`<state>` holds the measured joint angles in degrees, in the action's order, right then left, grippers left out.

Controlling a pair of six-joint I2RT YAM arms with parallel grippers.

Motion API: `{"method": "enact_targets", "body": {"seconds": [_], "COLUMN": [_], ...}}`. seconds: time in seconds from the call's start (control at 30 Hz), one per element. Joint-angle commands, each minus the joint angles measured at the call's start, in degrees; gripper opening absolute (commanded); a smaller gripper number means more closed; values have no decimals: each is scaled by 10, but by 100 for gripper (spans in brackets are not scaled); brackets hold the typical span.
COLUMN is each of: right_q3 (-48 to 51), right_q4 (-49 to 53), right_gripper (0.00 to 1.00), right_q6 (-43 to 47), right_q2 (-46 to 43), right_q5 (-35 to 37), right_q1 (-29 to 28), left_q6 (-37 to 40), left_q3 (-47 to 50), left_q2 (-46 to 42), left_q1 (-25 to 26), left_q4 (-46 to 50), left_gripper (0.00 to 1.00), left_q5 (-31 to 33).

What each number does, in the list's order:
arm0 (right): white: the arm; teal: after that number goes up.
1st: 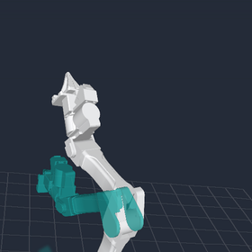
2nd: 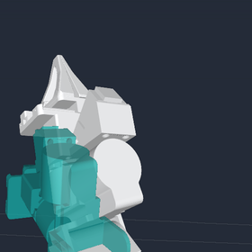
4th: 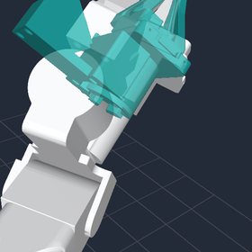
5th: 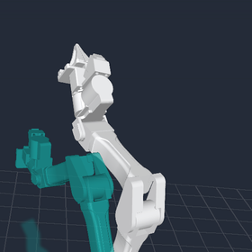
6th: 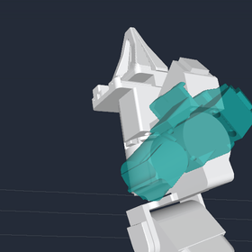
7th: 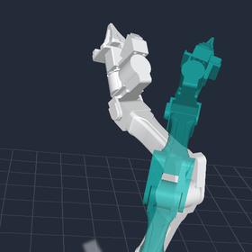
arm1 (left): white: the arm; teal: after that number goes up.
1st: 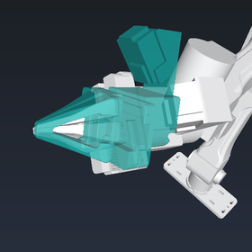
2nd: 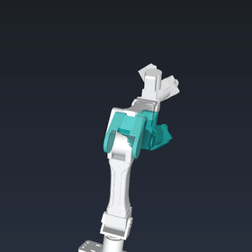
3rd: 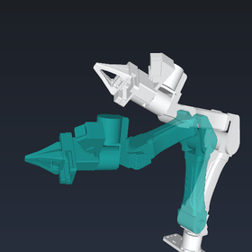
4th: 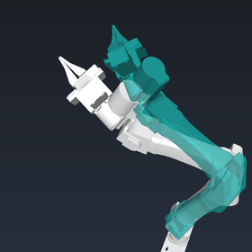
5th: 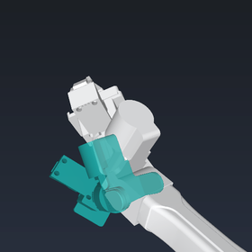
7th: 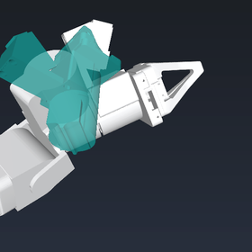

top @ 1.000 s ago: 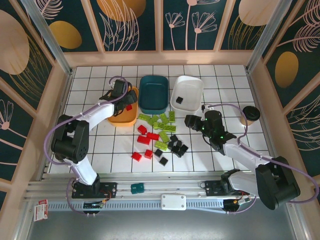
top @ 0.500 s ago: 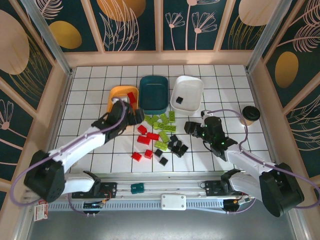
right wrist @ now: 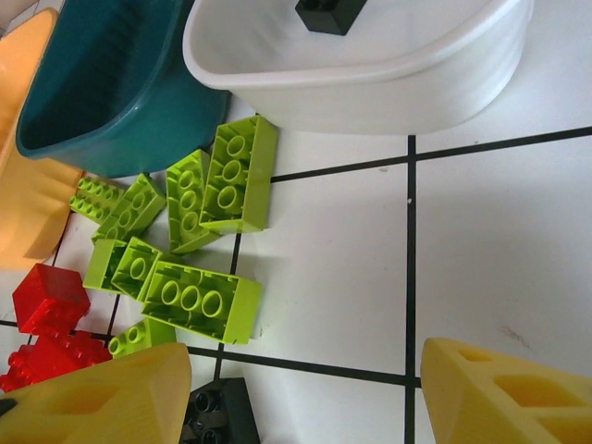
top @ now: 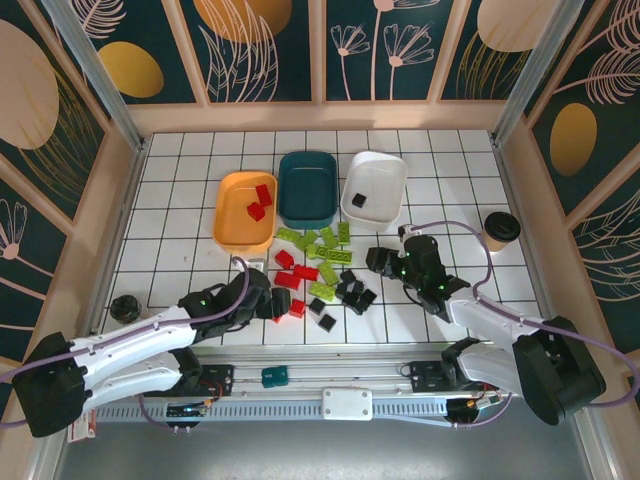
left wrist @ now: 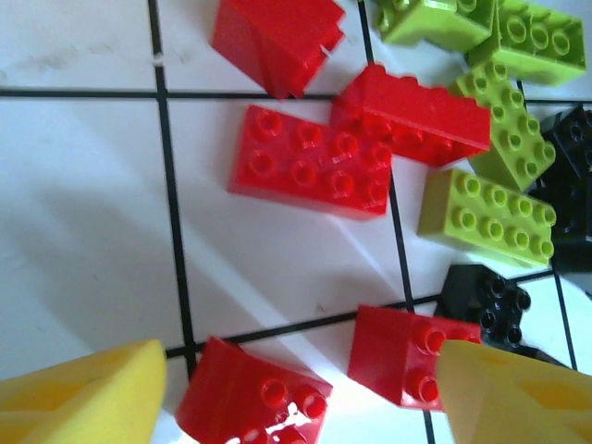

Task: Sort the legos into containers by color
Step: Move the lego to the bottom-center of the table.

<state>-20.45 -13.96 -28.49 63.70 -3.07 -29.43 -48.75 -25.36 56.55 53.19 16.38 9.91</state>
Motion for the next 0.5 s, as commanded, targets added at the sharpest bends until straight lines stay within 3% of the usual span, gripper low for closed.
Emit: {"method": "enact_targets", "body": {"seconds": [0.0,0.23,0.47], "right_q3": [7,13,8], "right_q4": [-16,-8,-13], "right_gripper": [67,67,67], "right_q6": [-9,-10,-11], "right_q2": [2,-8,-2], "right_q5": [10,19,22], "right_q1": [-8,-12,-12], "left_q6": [-30,-35,-20], "left_q3": [1,9,15], "left_q2": [15,18,49], "left_q1": [23,38,40], "left_q4": [29,74,50], "left_gripper": [70,65,70], "left_q5": [27,36,27]}}
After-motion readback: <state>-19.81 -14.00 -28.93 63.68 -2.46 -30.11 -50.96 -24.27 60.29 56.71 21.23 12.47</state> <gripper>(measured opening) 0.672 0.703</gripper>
